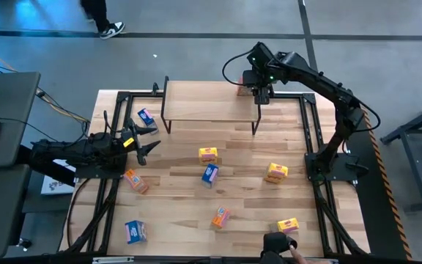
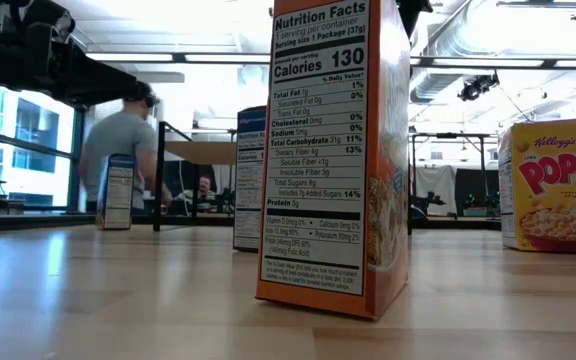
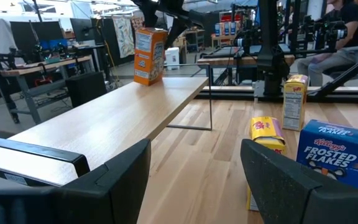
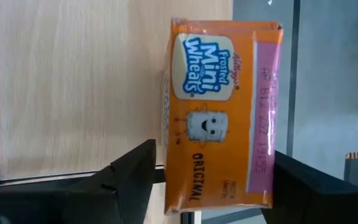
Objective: Stack cereal on shelf
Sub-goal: Put the top orange cereal box on the shelf
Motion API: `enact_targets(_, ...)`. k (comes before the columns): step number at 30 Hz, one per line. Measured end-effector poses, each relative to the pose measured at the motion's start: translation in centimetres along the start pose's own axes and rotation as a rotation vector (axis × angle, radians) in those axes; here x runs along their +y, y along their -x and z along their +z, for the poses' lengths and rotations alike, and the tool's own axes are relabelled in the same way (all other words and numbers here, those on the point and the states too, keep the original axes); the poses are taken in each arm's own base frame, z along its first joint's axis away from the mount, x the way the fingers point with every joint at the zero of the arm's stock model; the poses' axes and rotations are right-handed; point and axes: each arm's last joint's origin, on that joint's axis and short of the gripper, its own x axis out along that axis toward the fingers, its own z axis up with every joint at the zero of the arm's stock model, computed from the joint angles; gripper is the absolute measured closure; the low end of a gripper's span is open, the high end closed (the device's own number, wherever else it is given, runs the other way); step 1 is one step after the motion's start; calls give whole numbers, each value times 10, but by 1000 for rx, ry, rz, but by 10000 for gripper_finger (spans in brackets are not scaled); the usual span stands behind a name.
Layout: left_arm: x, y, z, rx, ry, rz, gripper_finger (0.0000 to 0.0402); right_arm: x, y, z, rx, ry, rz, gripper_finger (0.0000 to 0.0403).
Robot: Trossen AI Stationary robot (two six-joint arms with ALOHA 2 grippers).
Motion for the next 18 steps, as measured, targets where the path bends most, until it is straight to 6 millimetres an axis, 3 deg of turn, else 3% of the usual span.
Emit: enact_targets(18,0,0,0,0,0,0,161,-3,0,1,10,11,-55,146)
